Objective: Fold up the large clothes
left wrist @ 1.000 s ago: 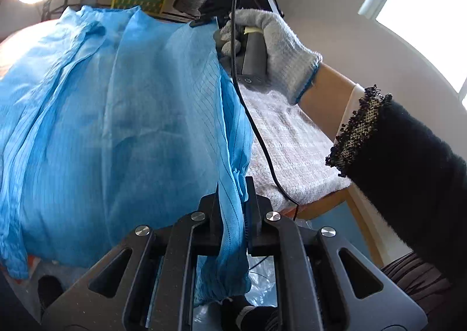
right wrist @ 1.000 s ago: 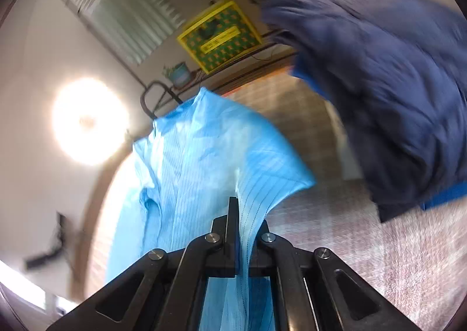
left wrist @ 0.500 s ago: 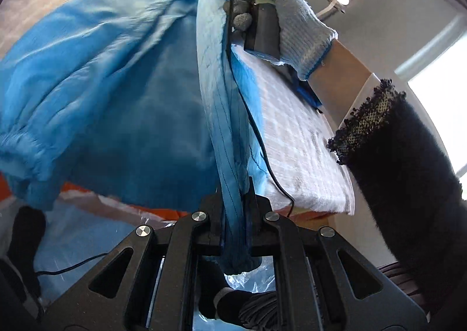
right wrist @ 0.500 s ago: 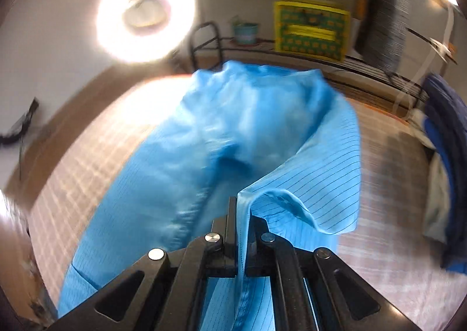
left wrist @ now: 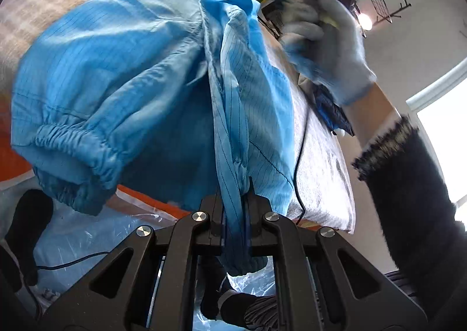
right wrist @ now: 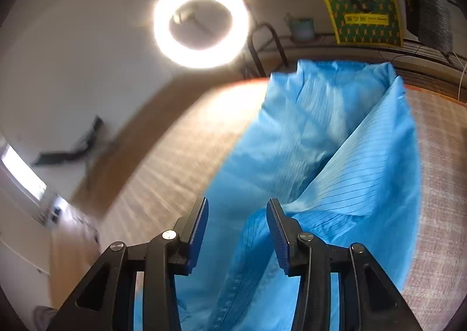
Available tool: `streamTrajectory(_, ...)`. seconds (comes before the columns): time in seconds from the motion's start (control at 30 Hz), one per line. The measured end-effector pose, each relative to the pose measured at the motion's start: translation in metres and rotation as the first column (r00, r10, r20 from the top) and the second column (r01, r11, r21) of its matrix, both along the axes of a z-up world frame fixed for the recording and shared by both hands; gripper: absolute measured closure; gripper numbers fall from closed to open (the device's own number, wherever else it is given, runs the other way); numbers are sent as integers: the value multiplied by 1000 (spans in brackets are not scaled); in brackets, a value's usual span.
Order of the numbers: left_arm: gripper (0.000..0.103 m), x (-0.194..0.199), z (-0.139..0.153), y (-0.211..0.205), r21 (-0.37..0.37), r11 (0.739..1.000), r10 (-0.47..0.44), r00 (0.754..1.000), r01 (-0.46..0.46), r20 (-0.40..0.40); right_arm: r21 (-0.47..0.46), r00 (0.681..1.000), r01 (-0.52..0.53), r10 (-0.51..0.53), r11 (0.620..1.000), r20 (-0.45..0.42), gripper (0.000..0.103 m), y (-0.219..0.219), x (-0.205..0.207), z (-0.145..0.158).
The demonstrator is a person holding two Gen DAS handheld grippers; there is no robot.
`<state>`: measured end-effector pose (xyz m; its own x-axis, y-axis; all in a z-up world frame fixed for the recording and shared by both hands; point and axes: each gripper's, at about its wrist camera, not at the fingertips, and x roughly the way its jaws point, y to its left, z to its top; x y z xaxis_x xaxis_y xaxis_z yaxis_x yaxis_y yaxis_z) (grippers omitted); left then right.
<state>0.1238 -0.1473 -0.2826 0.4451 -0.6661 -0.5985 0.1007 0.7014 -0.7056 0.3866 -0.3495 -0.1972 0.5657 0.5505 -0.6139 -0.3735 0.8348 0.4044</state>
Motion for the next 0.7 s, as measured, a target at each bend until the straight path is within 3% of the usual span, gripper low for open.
streamTrajectory(0.13, 96, 1, 1, 12, -18, 1000, 21, 1000, -21, 1, -42, 987, 163, -162, 986, 15, 68, -55, -6, 8)
streamTrajectory(0.33, 96, 3, 4, 9, 39, 999, 13, 999, -14, 31, -1, 969, 240, -240, 971, -59, 67, -108, 12, -17)
streamTrajectory(0.5, 96, 6, -4, -1, 61, 998, -18, 1000, 18, 9, -101, 979, 183, -191, 978, -74, 69, -97, 57, -34)
streamTrajectory(0.7, 96, 10, -25, 2, 13, 999, -36, 999, 36, -37, -188, 980, 173, -187, 967, -60, 69, -67, 147, -50)
